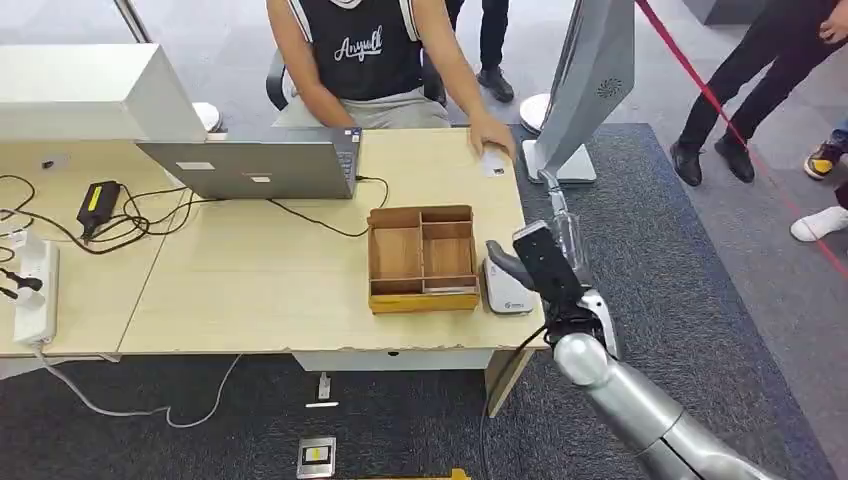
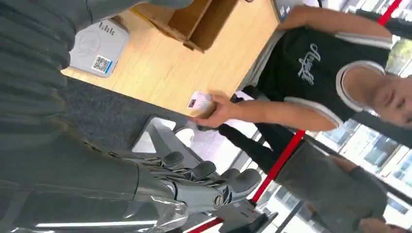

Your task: Pass the card to the sensor for recognition and then transmit it.

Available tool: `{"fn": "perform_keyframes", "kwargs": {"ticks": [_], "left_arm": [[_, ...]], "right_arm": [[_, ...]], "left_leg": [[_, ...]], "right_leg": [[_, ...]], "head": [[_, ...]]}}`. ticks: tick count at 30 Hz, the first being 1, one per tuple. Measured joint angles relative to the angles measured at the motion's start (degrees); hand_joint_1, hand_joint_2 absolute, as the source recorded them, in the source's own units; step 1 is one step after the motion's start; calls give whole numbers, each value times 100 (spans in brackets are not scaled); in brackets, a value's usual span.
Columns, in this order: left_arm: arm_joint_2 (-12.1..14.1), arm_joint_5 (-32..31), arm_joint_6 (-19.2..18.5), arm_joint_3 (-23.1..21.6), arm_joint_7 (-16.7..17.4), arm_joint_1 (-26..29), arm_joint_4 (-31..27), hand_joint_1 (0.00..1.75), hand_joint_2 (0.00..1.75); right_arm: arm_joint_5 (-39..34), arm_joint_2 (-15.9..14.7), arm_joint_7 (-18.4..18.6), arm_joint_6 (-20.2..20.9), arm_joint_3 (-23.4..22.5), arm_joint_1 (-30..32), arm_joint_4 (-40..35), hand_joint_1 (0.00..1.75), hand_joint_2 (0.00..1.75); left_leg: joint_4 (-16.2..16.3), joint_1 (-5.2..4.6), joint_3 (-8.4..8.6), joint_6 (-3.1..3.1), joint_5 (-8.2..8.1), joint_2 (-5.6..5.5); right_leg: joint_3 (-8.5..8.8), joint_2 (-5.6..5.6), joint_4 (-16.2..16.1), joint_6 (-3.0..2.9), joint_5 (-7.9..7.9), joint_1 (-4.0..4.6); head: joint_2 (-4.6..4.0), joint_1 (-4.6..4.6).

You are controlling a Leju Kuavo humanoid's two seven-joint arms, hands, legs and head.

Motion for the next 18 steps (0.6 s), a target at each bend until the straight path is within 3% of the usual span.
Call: {"fn": "perform_keyframes", "kwargs": {"ticks": [18], "left_arm": [[7, 0, 0, 0, -2, 1, 0, 0, 0]], "right_arm": [[177, 68, 59, 41, 472, -8, -2, 0, 175]], "left_leg": [[0, 0, 0, 0, 0, 0]], "right_leg": [[-1, 0, 0, 0, 0, 0]], "head": [[0, 0]]}}
